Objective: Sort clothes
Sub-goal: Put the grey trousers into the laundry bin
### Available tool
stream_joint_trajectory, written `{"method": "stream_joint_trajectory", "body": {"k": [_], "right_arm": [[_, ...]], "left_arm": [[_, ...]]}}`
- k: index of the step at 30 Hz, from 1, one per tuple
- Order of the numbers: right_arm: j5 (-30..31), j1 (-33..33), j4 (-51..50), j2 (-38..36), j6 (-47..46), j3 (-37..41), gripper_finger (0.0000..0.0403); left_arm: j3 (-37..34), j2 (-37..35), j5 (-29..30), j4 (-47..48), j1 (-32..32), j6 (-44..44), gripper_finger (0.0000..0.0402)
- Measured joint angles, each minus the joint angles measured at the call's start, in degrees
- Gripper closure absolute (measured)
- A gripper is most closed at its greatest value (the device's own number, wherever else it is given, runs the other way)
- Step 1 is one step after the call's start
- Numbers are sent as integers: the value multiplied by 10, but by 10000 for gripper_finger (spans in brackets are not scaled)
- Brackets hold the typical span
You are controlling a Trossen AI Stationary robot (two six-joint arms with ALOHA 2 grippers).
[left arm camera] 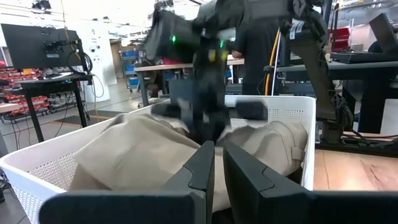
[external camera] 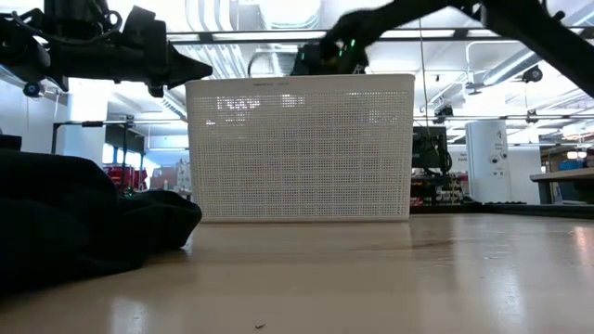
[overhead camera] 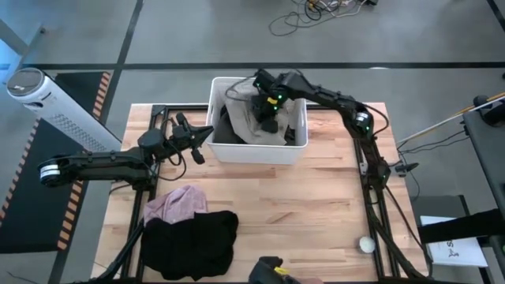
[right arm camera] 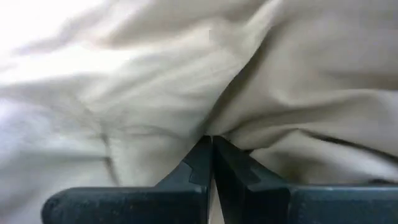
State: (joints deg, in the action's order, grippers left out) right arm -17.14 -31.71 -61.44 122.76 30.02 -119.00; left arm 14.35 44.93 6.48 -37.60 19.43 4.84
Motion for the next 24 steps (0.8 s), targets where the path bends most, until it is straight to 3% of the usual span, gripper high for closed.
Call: {"method": "stream_joint_trajectory", "body": {"k": [6,13,17,24], "right_arm": [[12,4,11,-45,-17,-45,403],[12,3,143,-67,-54,-51,403],[12,1,163,-40,-61,-47,403],[26,1,102,43,-62,-45,403]], "left_arm": [[0,0,0,0,0,0,381],[0,0,0,-1,0,0,381],[0,0,0,-2,0,0,381],[0,0,0,-1,0,0,381]]}}
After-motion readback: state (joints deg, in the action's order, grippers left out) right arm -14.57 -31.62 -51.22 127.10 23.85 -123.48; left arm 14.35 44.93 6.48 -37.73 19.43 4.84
